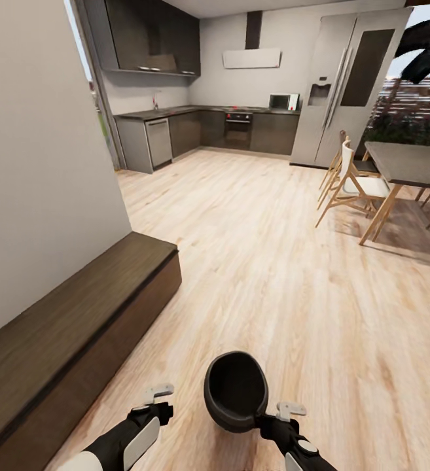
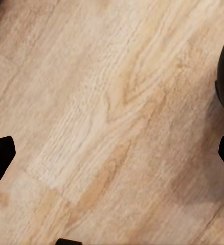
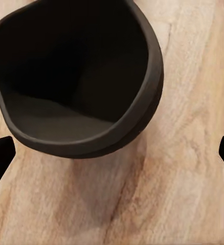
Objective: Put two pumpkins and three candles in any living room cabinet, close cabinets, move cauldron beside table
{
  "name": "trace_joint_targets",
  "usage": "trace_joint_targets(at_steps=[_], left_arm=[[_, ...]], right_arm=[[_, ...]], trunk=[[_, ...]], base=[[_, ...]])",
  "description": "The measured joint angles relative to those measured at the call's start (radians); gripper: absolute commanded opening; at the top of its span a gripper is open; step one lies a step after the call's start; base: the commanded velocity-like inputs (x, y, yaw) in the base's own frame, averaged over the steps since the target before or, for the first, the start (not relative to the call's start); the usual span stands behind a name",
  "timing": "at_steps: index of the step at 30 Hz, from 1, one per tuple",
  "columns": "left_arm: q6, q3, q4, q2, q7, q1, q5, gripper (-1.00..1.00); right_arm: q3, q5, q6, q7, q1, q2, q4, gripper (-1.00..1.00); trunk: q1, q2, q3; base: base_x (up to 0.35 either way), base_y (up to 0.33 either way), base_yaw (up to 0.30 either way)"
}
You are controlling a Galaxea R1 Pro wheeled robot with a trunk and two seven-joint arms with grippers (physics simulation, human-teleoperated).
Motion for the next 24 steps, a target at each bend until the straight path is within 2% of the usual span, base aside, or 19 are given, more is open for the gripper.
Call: trace_joint_targets(at_steps=[7, 17, 24], left_arm=[[0.0, 0.0, 0.0, 0.0, 0.0, 0.0, 0.0, 1.0], [0.0, 0.0, 0.0, 0.0, 0.0, 0.0, 0.001, 1.0], [0.0, -0.001, 0.0, 0.001, 0.0, 0.0, 0.001, 1.0]], right_arm=[[0.001, 0.007, 0.0, 0.0, 0.0, 0.0, 0.0, 1.0], [0.001, 0.011, 0.0, 0.0, 0.0, 0.0, 0.0, 1.0], [0.001, 0.01, 0.0, 0.0, 0.0, 0.0, 0.0, 1.0]], trunk=[[0.0, 0.0, -0.006], [0.0, 0.0, -0.007], [0.0, 0.0, -0.007]], base=[[0.004, 0.023, -0.17], [0.061, 0.082, -0.012], [0.157, 0.079, 0.0]])
